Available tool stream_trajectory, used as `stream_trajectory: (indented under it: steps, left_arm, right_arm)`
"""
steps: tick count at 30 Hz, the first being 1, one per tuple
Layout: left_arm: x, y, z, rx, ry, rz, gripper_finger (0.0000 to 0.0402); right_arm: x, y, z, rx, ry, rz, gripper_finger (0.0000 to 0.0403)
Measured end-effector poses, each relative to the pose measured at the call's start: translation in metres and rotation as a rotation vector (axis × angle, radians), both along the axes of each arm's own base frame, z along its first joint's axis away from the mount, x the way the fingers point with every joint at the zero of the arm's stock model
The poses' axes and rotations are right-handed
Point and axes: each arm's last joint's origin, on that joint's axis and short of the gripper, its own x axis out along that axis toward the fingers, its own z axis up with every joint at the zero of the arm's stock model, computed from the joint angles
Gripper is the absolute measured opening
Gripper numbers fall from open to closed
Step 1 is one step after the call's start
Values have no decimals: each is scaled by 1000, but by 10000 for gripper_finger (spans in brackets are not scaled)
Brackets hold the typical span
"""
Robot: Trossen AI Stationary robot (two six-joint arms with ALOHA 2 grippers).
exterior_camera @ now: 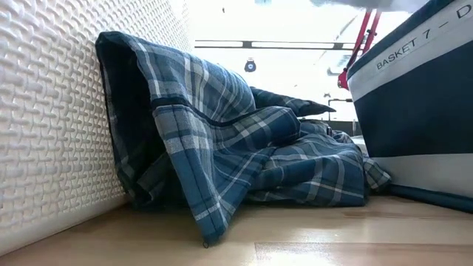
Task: Sort clothes
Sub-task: Put the white dress into the white bin
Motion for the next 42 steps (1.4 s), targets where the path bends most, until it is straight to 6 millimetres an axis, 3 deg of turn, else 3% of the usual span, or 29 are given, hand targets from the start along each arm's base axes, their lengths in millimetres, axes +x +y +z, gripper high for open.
stream_trajectory:
  steps: [5,14,19,22,26,30,37,42]
  left_arm:
    - [0,0,0,-7,-7,16,248]
    - [-1,1,2,-17,-24,47,248]
    - [-3,1,5,-8,-61,47,248]
    - [-4,1,7,-2,-90,47,248]
    - [-5,0,9,3,-109,44,248]
    - [-3,1,9,1,-122,56,248]
    - [6,4,8,-11,-143,41,248]
    - [9,4,7,-15,-138,38,248]
  right_arm:
    - [-17,16,3,48,-21,93,0]
    - [-53,78,-3,106,-46,384,0]
    - [-82,119,-17,364,82,322,0]
    - [-107,134,-21,474,102,386,0]
    - [-124,137,-21,517,133,433,0]
    - [-126,135,-20,445,155,426,0]
    - [-131,99,-4,380,188,418,0]
    - [-145,109,-6,357,194,496,0]
